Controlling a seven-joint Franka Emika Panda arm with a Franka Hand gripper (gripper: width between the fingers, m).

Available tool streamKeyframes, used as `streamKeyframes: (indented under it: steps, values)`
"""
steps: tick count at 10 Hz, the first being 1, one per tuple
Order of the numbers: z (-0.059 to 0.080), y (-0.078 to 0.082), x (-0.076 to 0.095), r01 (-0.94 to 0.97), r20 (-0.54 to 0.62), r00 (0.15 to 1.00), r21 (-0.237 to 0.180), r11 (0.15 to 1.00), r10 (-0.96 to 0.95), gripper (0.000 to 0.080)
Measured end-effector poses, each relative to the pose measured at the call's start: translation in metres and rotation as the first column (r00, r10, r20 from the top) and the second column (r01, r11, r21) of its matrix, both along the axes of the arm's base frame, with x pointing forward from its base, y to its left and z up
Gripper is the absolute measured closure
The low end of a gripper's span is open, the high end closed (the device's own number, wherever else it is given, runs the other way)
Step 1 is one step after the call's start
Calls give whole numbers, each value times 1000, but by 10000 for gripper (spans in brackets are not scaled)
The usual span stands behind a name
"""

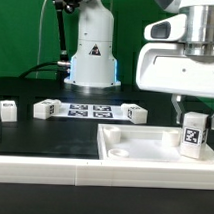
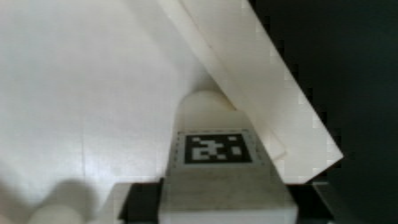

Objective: Assemble one leg

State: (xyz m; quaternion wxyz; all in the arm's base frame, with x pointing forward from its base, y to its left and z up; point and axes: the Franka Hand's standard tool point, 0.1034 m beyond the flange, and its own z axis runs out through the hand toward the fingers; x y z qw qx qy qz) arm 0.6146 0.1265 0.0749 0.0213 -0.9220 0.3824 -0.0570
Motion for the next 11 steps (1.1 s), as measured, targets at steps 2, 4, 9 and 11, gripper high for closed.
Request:
streamKeyframes:
  steps: [2, 4, 9, 11]
  values:
    - [0, 0, 0, 231, 1, 973, 31, 973, -231, 509]
    - [1, 0, -1, 419, -31, 908, 55, 906, -418, 509]
    - [-1, -2, -1, 420, -35, 907, 58, 906, -419, 407]
    - [-1, -3, 1, 361, -21, 933, 57, 931, -360, 187]
